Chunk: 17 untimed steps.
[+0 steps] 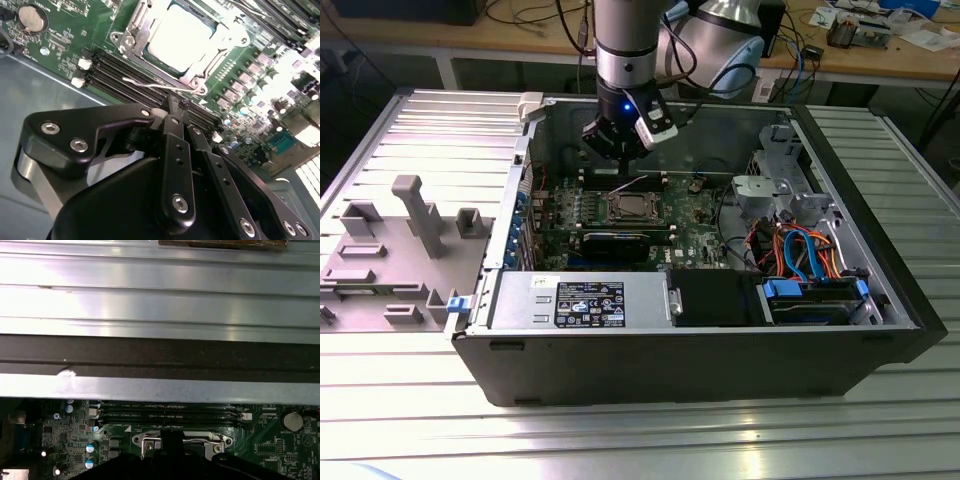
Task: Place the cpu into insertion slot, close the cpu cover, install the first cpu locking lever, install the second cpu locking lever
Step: 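Install the first cpu locking lever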
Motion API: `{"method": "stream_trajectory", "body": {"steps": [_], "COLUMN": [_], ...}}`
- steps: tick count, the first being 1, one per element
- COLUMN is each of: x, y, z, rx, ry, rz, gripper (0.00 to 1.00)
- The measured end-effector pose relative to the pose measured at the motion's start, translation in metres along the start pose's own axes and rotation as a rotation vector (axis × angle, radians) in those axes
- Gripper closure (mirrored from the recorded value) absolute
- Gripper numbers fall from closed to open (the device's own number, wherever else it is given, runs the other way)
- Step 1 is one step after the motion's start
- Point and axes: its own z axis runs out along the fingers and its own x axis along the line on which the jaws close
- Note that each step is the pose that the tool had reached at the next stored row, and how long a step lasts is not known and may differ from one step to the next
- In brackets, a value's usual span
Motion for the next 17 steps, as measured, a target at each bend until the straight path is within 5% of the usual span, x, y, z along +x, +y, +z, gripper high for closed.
{"method": "stream_trajectory", "body": {"steps": [17], "x": [-0.0015], "y": [-0.0001], "z": [0.0011], "rx": [-0.0108], "ry": [-0.0003], "rz": [0.000], "gripper": [0.89]}}
